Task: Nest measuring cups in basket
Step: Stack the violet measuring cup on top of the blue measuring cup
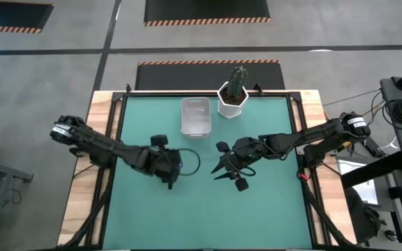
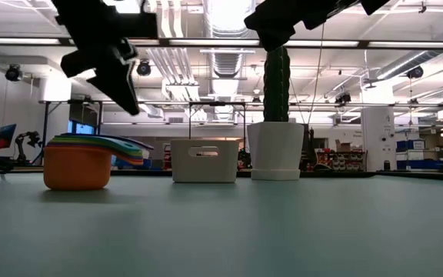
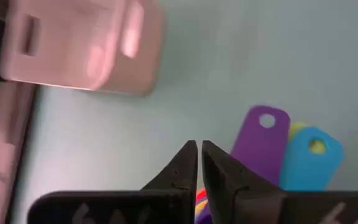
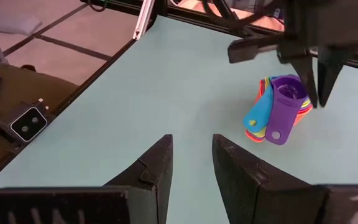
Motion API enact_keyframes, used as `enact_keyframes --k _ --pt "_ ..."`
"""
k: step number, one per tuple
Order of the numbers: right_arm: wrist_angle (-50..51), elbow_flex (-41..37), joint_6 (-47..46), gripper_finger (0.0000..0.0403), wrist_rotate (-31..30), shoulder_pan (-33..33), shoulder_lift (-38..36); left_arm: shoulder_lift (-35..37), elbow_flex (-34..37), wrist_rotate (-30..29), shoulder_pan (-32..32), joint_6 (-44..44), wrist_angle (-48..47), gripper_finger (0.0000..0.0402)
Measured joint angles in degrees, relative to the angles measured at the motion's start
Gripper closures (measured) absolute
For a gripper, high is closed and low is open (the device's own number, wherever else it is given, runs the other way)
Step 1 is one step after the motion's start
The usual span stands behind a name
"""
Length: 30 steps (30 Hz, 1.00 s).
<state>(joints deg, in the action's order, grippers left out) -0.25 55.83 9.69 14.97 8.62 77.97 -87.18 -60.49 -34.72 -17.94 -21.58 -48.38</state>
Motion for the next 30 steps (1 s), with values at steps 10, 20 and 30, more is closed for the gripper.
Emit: enact_keyframes --k 10,20,30 --pt "0.1 0.0 0.3 0.0303 0.0 0.0 0.0 -0.1 0.2 11.8 8.8 12.7 5.6 0.0401" --pt "0.6 0.0 0.4 0.0303 0.0 0.0 0.0 -0.1 2.3 13.3 10.0 15.7 8.4 0.0401" --pt "0.6 0.0 0.4 0.0303 0.0 0.0 0.0 -0.1 7.4 16.2 10.0 13.6 12.6 0.0402"
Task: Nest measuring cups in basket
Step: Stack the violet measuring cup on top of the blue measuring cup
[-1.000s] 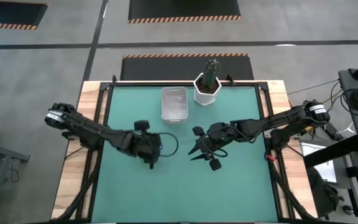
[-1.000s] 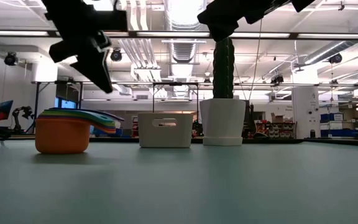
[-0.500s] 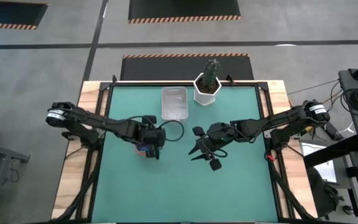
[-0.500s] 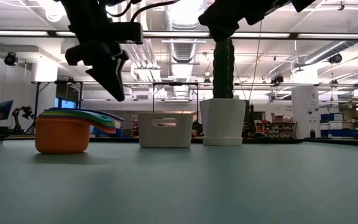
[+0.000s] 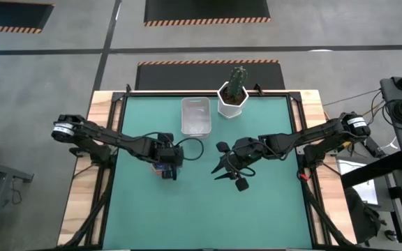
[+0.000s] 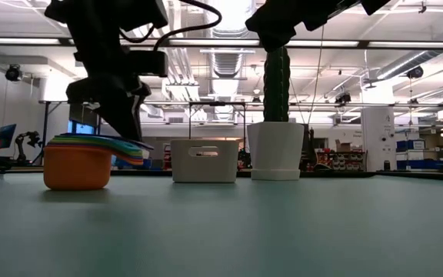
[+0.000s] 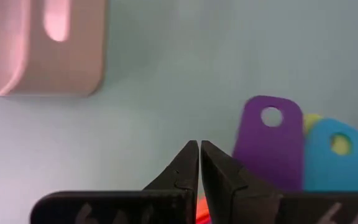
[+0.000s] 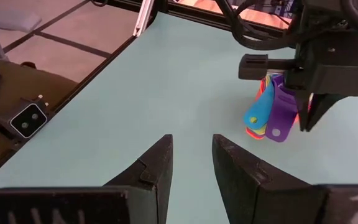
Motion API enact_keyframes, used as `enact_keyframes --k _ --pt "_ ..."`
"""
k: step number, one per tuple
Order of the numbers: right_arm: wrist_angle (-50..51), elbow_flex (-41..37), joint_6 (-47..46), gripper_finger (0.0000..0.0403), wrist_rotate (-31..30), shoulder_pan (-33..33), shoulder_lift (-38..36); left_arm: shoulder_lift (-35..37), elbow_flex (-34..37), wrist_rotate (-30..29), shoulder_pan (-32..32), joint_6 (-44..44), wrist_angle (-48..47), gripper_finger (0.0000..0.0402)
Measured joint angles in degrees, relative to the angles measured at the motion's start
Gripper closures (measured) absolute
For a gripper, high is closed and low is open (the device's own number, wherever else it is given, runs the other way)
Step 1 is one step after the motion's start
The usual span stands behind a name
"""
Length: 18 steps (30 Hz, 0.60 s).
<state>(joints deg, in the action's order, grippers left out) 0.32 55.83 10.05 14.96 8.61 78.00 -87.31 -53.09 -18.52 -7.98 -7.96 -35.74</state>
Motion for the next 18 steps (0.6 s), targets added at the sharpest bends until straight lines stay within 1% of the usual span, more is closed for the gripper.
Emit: enact_keyframes --k 5,8,14,18 --pt "0.0 0.0 0.0 0.0303 0.0 0.0 0.0 0.0 0.1 3.1 -0.2 0.0 0.2 0.0402" --pt "0.0 0.0 0.0 0.0303 0.0 0.0 0.0 0.0 -0.1 3.4 -0.2 0.5 0.2 0.0401" --pt "0.0 0.0 0.0 0.0303 0.0 0.0 0.0 0.0 -0.6 7.3 -0.2 1.0 0.2 0.0401" --pt "0.0 0.0 0.0 0.0303 0.0 0.0 0.0 0.0 -1.0 7.3 -0.2 1.1 0.0 0.0401"
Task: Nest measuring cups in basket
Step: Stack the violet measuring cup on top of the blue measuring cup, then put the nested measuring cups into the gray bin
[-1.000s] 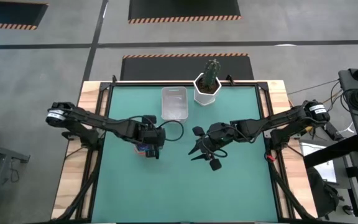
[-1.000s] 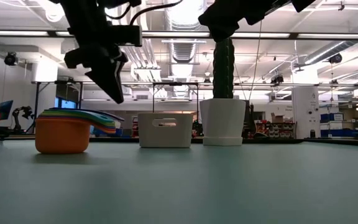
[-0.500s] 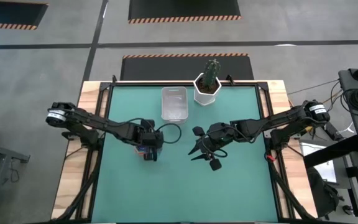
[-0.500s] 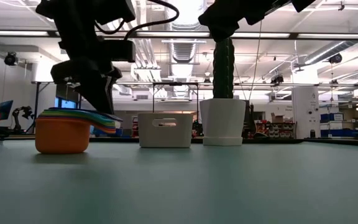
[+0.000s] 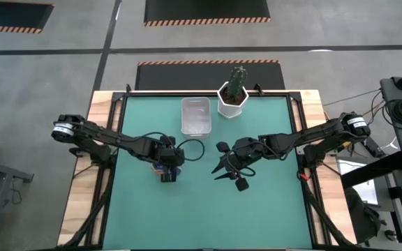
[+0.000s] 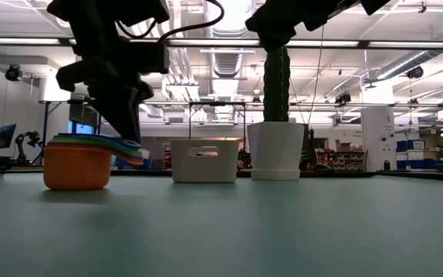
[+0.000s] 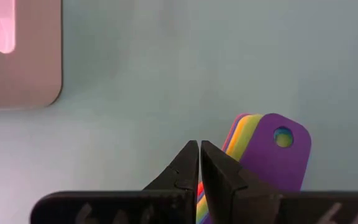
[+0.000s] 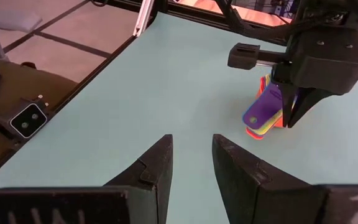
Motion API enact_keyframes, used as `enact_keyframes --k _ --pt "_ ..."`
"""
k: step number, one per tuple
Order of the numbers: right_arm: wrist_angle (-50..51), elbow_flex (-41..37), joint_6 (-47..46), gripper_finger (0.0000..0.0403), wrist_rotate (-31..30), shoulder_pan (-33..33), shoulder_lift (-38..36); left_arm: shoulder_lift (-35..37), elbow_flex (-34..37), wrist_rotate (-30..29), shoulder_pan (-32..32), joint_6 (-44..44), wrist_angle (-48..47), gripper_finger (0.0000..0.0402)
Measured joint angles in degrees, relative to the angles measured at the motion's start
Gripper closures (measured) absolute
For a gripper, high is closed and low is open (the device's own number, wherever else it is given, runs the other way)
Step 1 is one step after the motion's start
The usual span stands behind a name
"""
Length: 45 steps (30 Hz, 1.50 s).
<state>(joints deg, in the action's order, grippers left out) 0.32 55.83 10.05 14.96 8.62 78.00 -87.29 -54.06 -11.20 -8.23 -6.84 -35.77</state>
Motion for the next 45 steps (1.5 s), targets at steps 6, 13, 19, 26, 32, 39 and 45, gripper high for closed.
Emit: enact_keyframes --k 6,13,19,26,32,39,45 --pt "0.0 0.0 0.0 0.0303 0.0 0.0 0.0 0.0 -1.8 -0.1 0.0 0.4 -1.5 0.0401" --pt "0.3 0.0 0.5 0.0303 0.0 0.0 0.0 1.7 -7.0 -0.7 -2.2 -4.0 -6.4 0.0401" --pt "1.7 0.0 0.5 0.0303 0.0 0.0 0.0 3.8 -7.4 -9.9 -13.1 -16.7 -5.9 0.0401" --pt "0.0 0.0 -2.0 0.0303 -4.8 0.0 0.0 2.5 -7.2 -31.7 -29.5 -24.3 -5.2 0.0401" --pt "-1.4 0.0 -5.4 0.0303 -9.0 0.0 0.1 2.1 -7.2 -42.7 -37.0 -25.9 -5.5 0.0401" --pt "-6.4 0.0 -6.5 0.0303 -10.5 0.0 0.1 3.1 -7.2 -52.0 -39.9 -29.8 -15.9 0.0401" --pt "-3.5 5.2 -5.7 0.0303 -14.1 -0.1 2.0 7.0 -7.2 -61.8 -40.2 -38.6 -27.1 0.0401"
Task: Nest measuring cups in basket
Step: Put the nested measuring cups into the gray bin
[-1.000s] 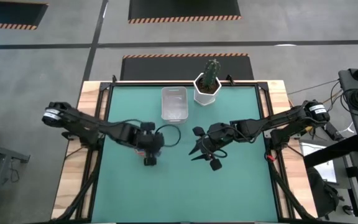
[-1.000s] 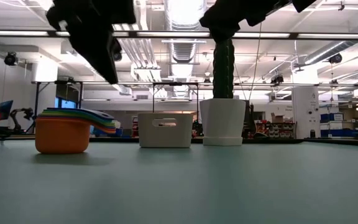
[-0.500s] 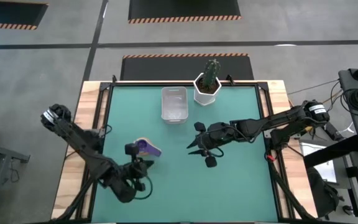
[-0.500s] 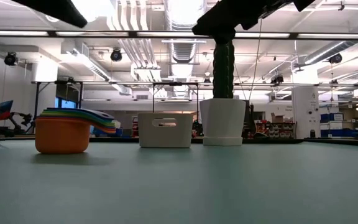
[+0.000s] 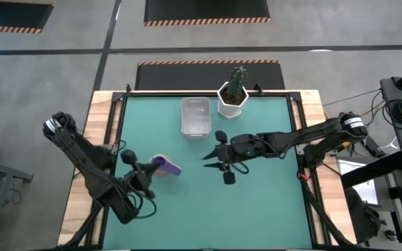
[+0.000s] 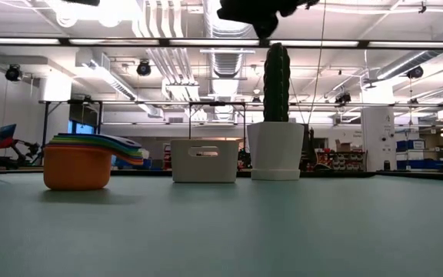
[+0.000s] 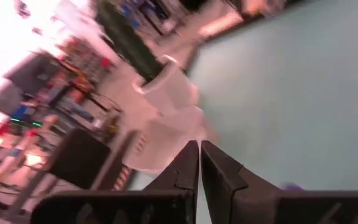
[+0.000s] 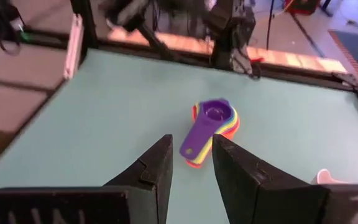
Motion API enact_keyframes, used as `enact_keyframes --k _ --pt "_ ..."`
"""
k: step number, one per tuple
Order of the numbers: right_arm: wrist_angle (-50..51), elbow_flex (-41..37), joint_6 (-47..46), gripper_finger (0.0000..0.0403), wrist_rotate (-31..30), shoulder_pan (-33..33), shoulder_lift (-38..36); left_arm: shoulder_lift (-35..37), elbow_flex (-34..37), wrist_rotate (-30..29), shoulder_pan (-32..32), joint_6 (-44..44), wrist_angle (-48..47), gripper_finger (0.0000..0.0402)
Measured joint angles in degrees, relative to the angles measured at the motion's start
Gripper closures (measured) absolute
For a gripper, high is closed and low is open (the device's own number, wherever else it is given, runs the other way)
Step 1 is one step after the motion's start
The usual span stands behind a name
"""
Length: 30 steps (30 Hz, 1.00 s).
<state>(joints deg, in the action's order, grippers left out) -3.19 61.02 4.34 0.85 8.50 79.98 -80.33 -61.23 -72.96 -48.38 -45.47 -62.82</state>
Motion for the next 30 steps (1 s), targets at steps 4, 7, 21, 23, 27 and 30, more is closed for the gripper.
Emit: enact_keyframes --k 4,7,21,23,27,30 --pt "7.4 7.9 2.9 0.0303 -0.9 0.0 5.5 1.4 0.2 -7.0 -0.4 -2.7 -4.1 0.0401" --pt "12.3 14.7 4.7 0.0303 -0.9 -0.3 10.6 1.7 0.3 -7.6 -0.5 -4.6 -6.9 0.0401" --pt "22.8 41.4 11.7 0.0303 5.9 -3.6 31.2 1.8 0.3 -4.1 -3.9 -24.0 -24.7 0.0402" --pt "22.9 44.1 12.2 0.0303 6.7 -3.9 33.6 1.8 0.3 -4.1 -4.1 -27.1 -26.7 0.0402" --pt "23.5 50.4 12.3 0.0303 6.7 -4.4 39.0 1.8 0.3 -4.2 -4.1 -28.2 -27.2 0.0402" --pt "24.3 55.0 12.9 0.0303 6.7 -4.4 42.9 1.8 0.3 -4.3 -4.1 -28.2 -27.2 0.0402"
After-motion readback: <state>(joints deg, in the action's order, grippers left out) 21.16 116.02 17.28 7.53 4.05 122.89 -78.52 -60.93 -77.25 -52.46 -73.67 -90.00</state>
